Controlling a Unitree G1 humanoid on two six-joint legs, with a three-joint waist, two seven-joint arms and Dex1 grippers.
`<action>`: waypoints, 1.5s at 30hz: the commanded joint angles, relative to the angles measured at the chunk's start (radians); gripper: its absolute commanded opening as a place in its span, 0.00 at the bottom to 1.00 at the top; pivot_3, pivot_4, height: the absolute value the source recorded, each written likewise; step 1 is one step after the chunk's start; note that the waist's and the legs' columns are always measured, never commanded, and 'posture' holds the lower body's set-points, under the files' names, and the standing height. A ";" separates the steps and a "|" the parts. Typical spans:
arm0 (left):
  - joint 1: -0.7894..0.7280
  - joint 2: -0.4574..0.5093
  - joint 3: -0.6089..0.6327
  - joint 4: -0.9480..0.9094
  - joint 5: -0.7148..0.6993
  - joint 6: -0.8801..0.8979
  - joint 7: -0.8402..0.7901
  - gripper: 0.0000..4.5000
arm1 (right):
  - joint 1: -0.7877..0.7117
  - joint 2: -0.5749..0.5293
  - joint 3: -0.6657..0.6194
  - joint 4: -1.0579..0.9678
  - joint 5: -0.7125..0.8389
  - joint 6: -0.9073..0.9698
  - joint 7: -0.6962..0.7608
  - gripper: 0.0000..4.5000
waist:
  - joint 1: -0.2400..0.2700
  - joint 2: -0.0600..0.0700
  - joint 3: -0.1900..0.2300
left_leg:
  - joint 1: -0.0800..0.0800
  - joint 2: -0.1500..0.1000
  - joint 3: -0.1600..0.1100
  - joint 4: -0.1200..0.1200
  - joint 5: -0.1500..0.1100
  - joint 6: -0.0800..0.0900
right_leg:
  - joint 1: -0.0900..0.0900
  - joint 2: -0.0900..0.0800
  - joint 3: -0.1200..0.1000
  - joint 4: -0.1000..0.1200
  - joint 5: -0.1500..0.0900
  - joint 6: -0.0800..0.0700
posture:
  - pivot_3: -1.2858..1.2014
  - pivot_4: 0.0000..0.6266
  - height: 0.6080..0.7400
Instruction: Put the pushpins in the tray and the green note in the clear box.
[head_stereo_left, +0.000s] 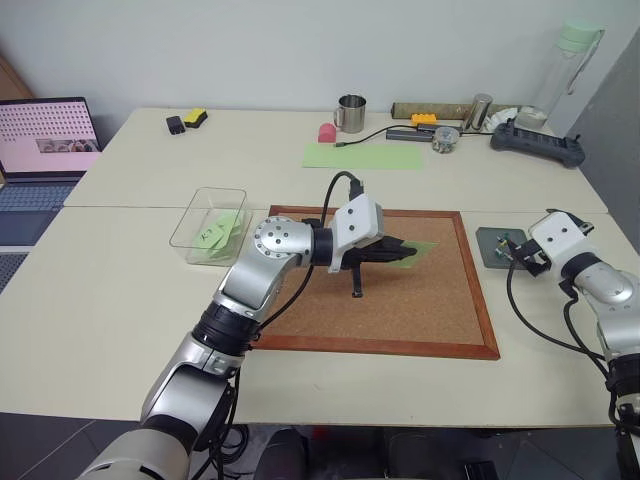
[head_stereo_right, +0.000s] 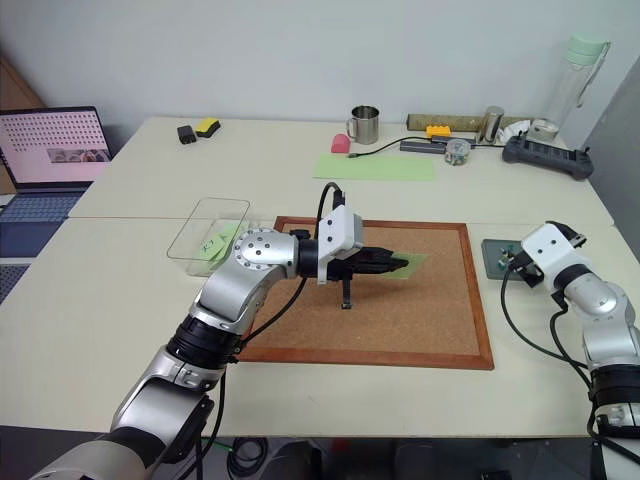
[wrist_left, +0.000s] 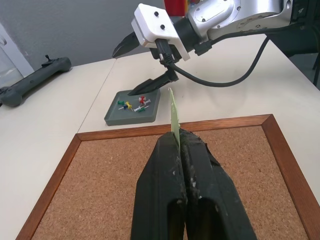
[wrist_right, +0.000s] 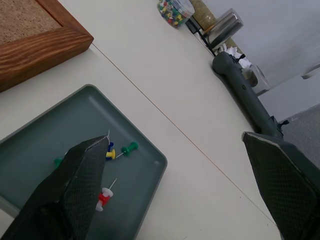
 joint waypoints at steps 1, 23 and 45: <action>-0.040 -0.021 0.102 -0.032 -0.086 0.068 0.046 0.00 | -0.011 0.075 -0.064 -0.149 0.226 0.054 0.123 0.99 | 0.000 0.000 0.000 | 0.000 0.000 0.000 0.000 0.000 0.000 | 0.000 0.000 0.000 0.000 0.000 0.000 | 0.52 0.24 1.00; 0.113 0.115 0.535 0.012 0.163 0.210 0.893 0.00 | -0.106 0.169 -0.064 -0.934 1.058 0.875 0.183 0.99 | 0.016 -0.002 0.000 | -0.002 0.000 -0.006 0.000 0.000 0.000 | 0.000 -0.002 -0.005 0.001 0.000 0.000 | 0.52 0.24 1.00; 0.111 0.121 0.410 -0.008 0.039 0.208 0.630 0.67 | -0.043 0.065 -0.002 -0.841 0.847 0.798 0.247 1.00 | 0.018 -0.002 0.000 | -0.003 0.000 -0.006 0.000 0.000 0.000 | 0.000 -0.002 -0.006 0.000 0.000 0.000 | 0.52 0.24 1.00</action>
